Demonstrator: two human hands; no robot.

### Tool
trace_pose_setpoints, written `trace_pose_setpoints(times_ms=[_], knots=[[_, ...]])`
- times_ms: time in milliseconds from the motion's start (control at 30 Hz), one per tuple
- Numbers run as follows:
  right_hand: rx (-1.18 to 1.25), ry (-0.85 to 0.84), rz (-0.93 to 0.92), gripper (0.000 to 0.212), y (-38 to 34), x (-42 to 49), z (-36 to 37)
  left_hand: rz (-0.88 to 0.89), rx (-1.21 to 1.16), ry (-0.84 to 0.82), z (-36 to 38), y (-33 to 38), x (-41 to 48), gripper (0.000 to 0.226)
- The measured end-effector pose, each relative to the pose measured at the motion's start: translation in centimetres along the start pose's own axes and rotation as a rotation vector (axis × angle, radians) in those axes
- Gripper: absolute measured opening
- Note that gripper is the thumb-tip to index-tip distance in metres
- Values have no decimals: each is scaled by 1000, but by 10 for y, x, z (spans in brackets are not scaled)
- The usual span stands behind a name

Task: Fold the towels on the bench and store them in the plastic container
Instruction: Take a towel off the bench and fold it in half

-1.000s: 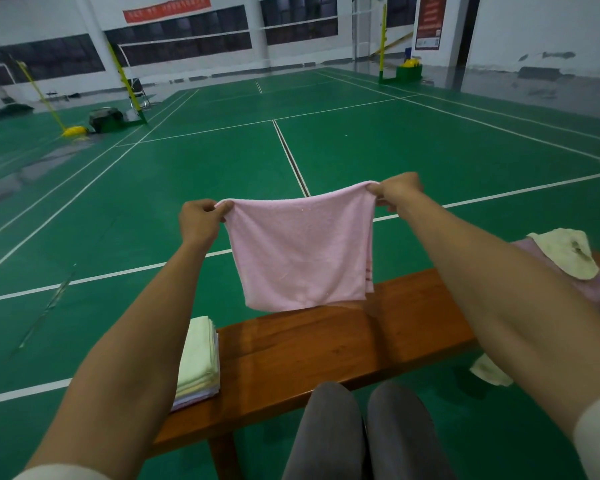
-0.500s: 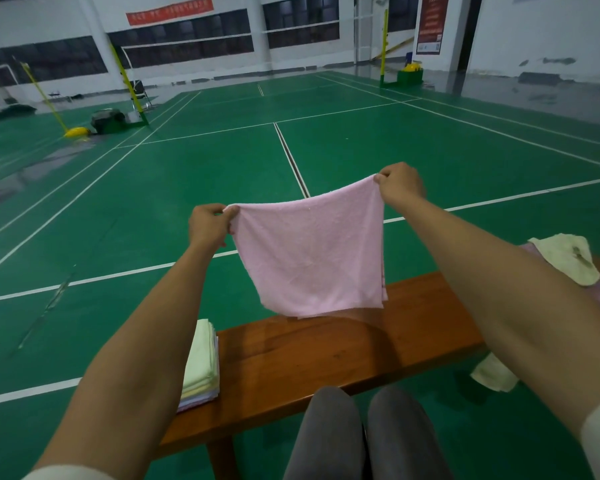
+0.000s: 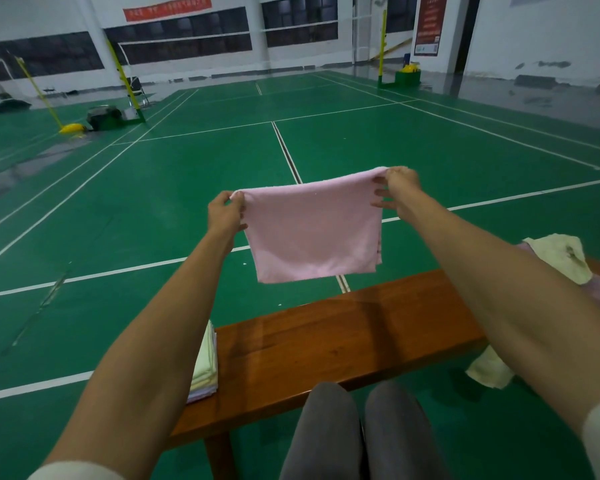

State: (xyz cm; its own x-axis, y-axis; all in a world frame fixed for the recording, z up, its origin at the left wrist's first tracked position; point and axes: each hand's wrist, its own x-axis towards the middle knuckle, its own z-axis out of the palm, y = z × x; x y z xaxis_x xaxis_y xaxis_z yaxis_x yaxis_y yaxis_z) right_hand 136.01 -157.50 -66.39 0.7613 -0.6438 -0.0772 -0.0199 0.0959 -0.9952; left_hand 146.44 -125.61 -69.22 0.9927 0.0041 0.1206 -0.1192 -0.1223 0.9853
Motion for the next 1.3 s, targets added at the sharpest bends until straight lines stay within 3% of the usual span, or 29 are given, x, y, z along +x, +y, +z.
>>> trace_pose_setpoints(times_ms=[300,533,667,733,800,933,1167,1300], knots=[[-42,-134,184,16,47,-39,-30,-87,52,-59,-5,-33,-46,7],[-478,-428,434,20,85,-62,-77,-183,130,-109,-27,-80,-104,19],[-623,-583,541,31,103,-78,-95,-442,172,-209,-43,-130,-121,26],[-697,-704,633,37,112,-87,-100,-642,249,-362,-54,-149,-126,40],[-820,-759,662,37,121,-92,-100,-732,328,-518,-64,-159,-132,49],[-1008,-693,600,27,137,-97,-92,-679,342,-546,-62,-153,-150,41],[-1043,-486,343,21,151,-87,-66,-398,372,-270,-54,-166,-137,39],[-1125,-398,267,16,156,-78,-56,-309,398,-186,-59,-176,-125,23]])
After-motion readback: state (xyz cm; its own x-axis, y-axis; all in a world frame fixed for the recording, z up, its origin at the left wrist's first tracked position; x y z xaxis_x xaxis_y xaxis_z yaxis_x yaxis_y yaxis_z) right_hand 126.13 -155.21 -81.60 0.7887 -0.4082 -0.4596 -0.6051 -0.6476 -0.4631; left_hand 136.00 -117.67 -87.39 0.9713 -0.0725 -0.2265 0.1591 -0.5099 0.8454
